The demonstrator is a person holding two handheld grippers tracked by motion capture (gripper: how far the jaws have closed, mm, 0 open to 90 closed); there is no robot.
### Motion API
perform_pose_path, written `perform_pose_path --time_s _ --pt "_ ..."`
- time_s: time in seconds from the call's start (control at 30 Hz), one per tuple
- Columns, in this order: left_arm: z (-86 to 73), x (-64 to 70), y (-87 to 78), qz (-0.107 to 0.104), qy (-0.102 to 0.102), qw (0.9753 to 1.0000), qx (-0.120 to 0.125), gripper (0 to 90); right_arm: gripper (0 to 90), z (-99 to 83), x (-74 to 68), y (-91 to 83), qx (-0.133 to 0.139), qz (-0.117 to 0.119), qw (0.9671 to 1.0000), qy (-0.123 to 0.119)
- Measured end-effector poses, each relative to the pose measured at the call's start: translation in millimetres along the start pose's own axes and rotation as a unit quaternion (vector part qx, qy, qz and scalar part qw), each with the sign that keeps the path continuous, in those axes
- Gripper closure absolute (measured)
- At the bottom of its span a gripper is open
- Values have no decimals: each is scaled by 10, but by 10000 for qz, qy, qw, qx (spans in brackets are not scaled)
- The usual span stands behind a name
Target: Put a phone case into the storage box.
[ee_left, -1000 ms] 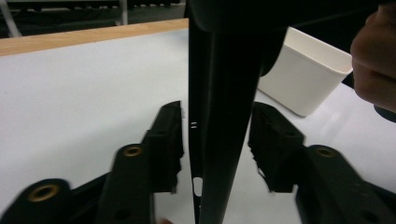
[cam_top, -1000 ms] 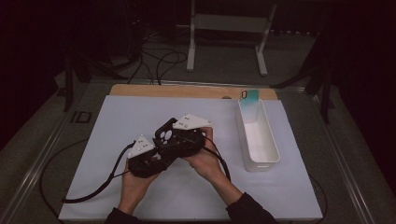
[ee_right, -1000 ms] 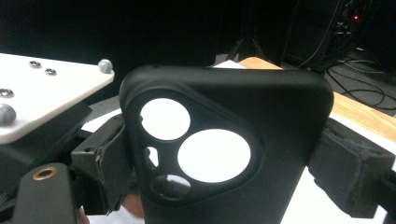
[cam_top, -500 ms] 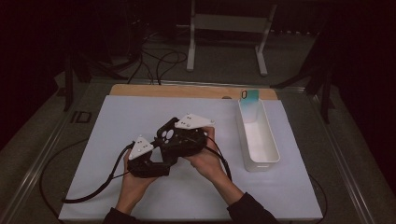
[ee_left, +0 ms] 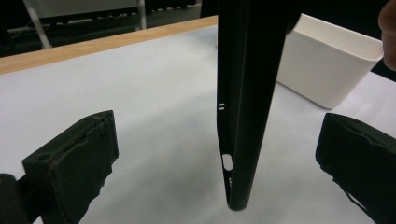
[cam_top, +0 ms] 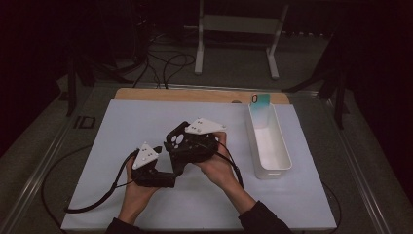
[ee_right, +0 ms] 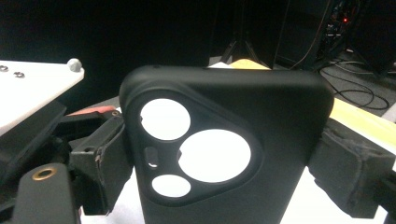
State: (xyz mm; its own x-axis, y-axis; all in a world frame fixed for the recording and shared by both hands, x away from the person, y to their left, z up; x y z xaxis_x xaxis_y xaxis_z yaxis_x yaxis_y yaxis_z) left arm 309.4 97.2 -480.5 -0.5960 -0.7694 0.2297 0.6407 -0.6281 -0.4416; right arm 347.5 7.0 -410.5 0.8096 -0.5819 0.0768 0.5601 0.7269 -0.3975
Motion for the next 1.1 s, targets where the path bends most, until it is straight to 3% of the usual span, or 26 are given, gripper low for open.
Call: perform_pose_path --time_s 0.43,0.67,0.93,1.1 --pt "-78 -75 -60 4 -7 10000 -4 0 141 -6 93 -40 -8 -119 9999 -17" --pt "-143 -163 -169 42 43 9998 179 0 141 -12 215 -108 -77 -297 9995 -103" --pt "-259 -302 -296 254 145 9994 174 0 141 -61 334 -151 -163 -426 9989 -120" --pt "-302 -398 -390 356 73 9990 256 0 141 -62 379 -170 -161 -497 9986 -128"
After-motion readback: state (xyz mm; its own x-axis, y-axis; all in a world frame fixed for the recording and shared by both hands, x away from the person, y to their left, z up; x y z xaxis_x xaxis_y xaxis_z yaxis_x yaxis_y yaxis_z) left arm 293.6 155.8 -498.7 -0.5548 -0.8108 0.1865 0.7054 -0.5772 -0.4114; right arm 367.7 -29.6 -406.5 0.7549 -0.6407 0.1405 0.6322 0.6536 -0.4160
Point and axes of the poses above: each handheld gripper's, and its own axes: y roughly forward along the jaws, z roughly out of its top, x roughly to its right, the point moved 7 cm from there along y, roughly forward along the jaws, and after that the axes turned 8 degrees about -y, right-handed, at the moved point
